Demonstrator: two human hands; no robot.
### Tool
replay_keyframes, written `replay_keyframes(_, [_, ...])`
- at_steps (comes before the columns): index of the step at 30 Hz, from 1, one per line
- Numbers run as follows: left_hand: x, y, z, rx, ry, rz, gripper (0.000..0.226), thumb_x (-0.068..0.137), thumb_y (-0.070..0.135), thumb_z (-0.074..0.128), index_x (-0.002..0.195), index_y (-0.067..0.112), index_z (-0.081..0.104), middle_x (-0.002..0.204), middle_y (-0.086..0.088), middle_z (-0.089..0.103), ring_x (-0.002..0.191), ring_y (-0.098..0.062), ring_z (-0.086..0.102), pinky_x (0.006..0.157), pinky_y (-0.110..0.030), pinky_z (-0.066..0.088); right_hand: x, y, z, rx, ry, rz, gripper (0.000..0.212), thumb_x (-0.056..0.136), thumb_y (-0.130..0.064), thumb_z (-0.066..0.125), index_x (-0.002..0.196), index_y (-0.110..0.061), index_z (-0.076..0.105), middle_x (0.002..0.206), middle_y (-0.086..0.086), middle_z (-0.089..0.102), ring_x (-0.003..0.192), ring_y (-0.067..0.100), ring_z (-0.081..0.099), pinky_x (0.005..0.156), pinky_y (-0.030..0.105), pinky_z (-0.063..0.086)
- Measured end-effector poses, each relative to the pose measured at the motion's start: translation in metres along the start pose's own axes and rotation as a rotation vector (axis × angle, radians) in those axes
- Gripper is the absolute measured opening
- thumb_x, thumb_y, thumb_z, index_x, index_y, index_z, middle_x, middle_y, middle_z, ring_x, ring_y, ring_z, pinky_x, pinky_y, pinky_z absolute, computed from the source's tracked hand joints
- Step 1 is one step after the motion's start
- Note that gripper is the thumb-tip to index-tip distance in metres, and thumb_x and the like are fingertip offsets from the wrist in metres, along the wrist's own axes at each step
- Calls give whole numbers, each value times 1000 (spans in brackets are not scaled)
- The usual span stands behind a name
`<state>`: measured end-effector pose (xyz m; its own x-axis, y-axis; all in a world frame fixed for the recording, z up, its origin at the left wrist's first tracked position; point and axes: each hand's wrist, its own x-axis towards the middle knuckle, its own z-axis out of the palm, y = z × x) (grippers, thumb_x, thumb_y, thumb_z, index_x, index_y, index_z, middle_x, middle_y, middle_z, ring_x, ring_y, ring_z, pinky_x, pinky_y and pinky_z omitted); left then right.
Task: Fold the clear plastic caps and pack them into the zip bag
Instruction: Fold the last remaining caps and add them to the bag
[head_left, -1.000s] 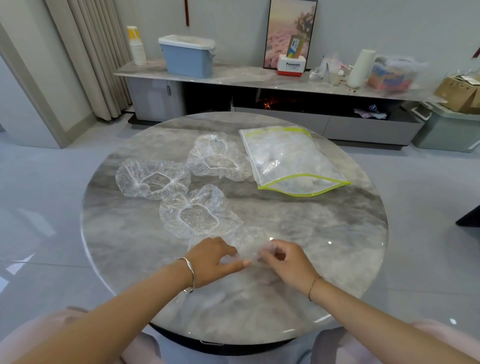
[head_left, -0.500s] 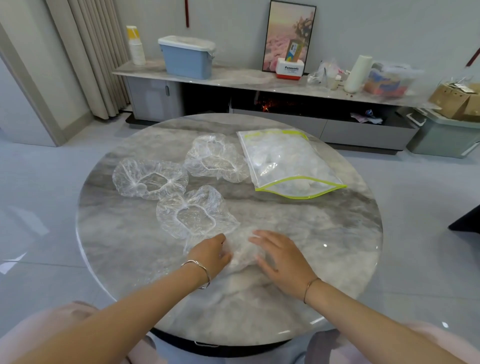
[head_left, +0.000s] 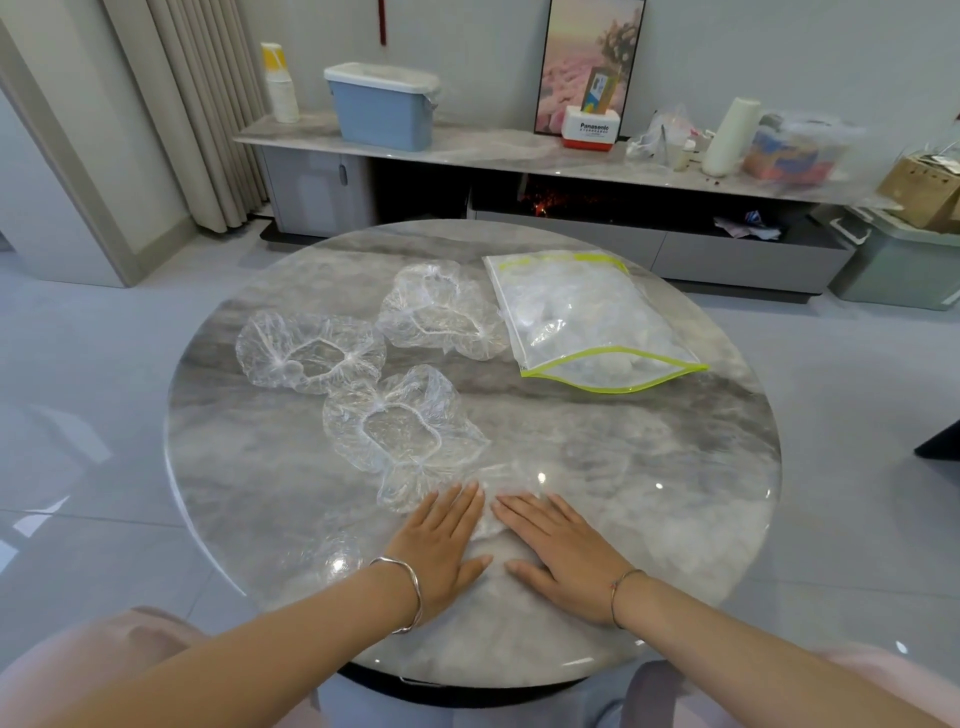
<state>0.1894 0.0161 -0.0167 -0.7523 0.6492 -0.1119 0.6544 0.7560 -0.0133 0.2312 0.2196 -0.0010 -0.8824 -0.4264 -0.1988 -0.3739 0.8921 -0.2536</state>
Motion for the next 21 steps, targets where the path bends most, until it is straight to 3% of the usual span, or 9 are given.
replay_keyframes(2, [0, -1, 3, -64, -22, -22, 74, 98, 49, -4, 141, 3, 35, 138, -7, 48, 122, -22, 53, 109, -36, 32, 1, 2, -1, 3, 5, -8, 68, 92, -61, 21, 151, -34, 1, 157, -19, -2, 142, -3, -9, 112, 21, -17])
replay_keyframes(3, [0, 0, -3, -75, -25, -16, 75, 96, 51, -7, 145, 2, 23, 143, -7, 41, 127, -22, 47, 111, -36, 25, 1, 3, -2, 2, 7, -6, 66, 93, -60, 22, 151, -34, 3, 157, -19, -1, 143, -2, -7, 113, 23, -15])
replay_keyframes(5, [2, -1, -6, -22, 14, -5, 87, 79, 60, -24, 143, 5, -4, 150, -3, -2, 141, -17, 7, 117, -35, -2, 2, 4, -3, 17, 14, -1, 62, 96, -55, 27, 151, -34, 6, 158, -18, 2, 144, 0, -3, 115, 26, -11])
replay_keyframes(6, [1, 1, -13, -26, -37, -14, 92, 74, 62, -25, 144, 6, -4, 149, -3, -10, 140, -14, -2, 115, -34, -5, 3, 4, -4, 26, 15, -4, 62, 96, -54, 29, 151, -34, 8, 158, -18, 4, 144, 0, -1, 116, 26, -10])
replay_keyframes(9, [2, 1, -22, -38, 71, 67, 74, 91, 57, 14, 130, 8, 54, 139, -11, 48, 127, -23, 48, 104, -41, 35, 5, 4, -6, 53, 73, -22, 63, 91, -53, 30, 149, -30, 22, 155, -13, 19, 143, 3, 12, 117, 25, -6])
replay_keyframes(12, [4, -3, -24, -23, 167, 161, 59, 76, 54, 48, 119, 17, 64, 125, -2, 61, 117, -24, 57, 98, -41, 47, 7, 7, -9, 102, 256, -9, 49, 92, -36, 46, 139, -25, 41, 139, -10, 45, 129, 2, 35, 115, 20, -1])
replay_keyframes(15, [7, -9, -26, -3, 276, 232, 51, 64, 50, 72, 106, 21, 67, 103, 6, 65, 101, -18, 60, 95, -31, 40, 9, 9, -9, 95, 347, 1, 38, 88, -31, 48, 123, -20, 57, 123, -8, 58, 114, 6, 48, 108, 9, 1])
replay_keyframes(19, [5, -12, -29, -88, 212, 129, 40, 76, 50, 44, 97, 27, 69, 86, 10, 63, 84, -13, 62, 79, -23, 51, 13, 12, -9, 107, 356, 21, 32, 89, -23, 53, 120, -19, 61, 123, -10, 60, 113, 8, 53, 102, 5, 3])
replay_keyframes(21, [7, -13, -28, -144, 233, 83, 34, 85, 42, 46, 108, 26, 65, 100, 6, 61, 98, -17, 58, 89, -27, 45, 16, 12, -9, 122, 370, 32, 29, 90, -20, 55, 117, -20, 64, 122, -10, 62, 113, 7, 54, 102, 8, 8])
